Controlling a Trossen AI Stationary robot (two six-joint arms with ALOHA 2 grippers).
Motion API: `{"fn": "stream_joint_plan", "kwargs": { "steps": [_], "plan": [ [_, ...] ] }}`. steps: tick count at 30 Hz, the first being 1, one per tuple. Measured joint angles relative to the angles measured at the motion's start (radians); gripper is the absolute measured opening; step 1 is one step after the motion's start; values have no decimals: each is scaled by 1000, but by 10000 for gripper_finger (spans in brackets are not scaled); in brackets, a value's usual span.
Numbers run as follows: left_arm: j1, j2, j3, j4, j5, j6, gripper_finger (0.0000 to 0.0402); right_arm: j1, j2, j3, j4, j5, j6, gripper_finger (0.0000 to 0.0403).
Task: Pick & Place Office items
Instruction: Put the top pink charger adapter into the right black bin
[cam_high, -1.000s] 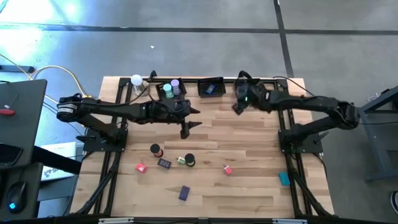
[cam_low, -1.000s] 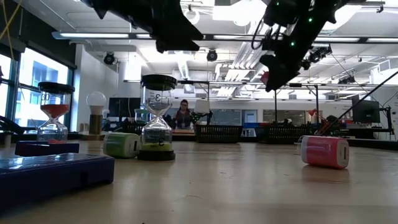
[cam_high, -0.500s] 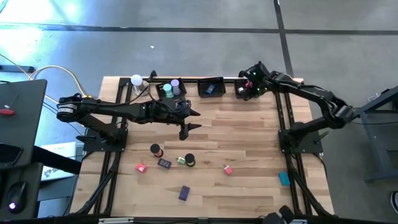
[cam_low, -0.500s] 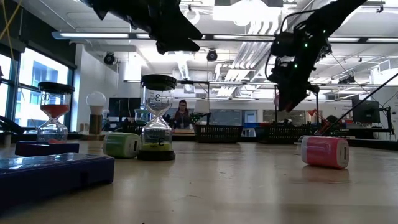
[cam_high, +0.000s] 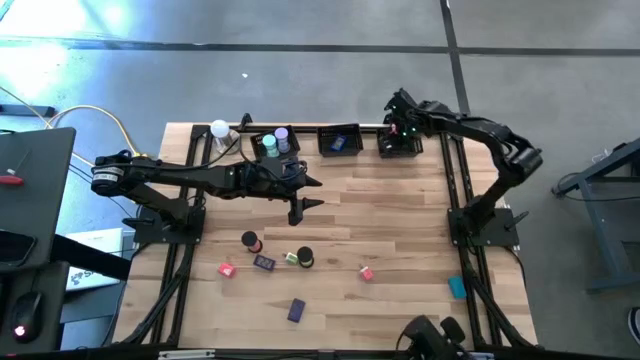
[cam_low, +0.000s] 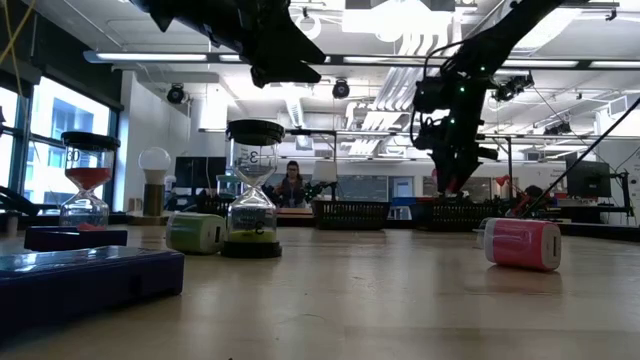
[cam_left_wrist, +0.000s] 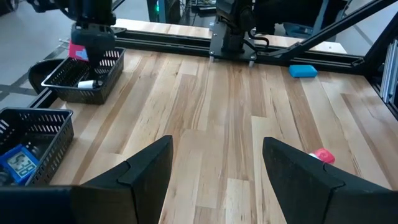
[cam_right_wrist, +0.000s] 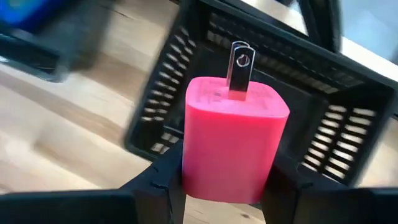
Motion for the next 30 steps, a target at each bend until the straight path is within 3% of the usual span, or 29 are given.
{"fn": "stream_joint_plan", "kwargs": {
  "steps": [25,30],
  "plan": [
    [-12,0,0,-18,5,-22,243,-20,87,16,-26,21,58,136],
    [-14,0,0,-18,4,-21,243,-24,107,16,-18,25,57,152]
  ]
}}
